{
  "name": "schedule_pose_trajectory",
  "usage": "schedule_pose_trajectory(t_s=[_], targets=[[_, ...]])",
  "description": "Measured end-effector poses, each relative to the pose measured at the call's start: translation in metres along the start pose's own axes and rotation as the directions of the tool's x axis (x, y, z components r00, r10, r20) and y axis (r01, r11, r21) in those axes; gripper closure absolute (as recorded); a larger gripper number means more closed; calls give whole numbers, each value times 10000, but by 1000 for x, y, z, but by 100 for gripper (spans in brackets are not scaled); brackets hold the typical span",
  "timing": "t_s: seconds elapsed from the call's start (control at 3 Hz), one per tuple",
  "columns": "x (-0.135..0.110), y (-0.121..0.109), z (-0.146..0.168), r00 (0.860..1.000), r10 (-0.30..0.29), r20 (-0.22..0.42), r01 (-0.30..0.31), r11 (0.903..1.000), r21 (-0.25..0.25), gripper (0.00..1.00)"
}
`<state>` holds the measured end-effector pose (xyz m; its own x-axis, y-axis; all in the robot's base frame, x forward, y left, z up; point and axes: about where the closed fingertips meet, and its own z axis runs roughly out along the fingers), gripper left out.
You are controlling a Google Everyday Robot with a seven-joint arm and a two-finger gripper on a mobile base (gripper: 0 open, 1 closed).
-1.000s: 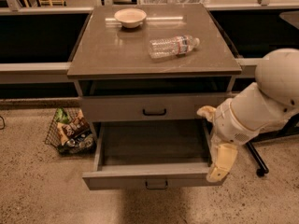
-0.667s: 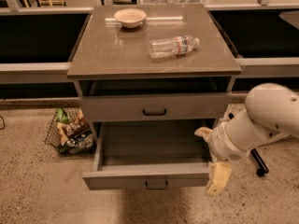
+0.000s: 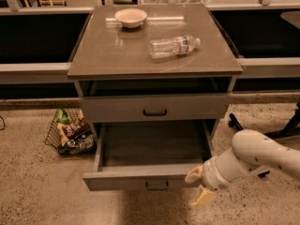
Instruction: Close middle drawer
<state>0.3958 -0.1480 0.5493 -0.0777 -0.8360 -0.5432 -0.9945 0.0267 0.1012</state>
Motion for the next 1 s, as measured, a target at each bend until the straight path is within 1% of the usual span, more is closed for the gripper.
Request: schedule_pose_trajectory(t_s=[0.33, 0.67, 1.0], targets=[[7, 4, 18, 9997, 158, 195, -151, 9994, -323, 65], [11, 4, 23, 9996, 227, 138, -221, 9991, -364, 96], [42, -2, 57, 9969, 730, -296, -748, 9951, -649, 100]])
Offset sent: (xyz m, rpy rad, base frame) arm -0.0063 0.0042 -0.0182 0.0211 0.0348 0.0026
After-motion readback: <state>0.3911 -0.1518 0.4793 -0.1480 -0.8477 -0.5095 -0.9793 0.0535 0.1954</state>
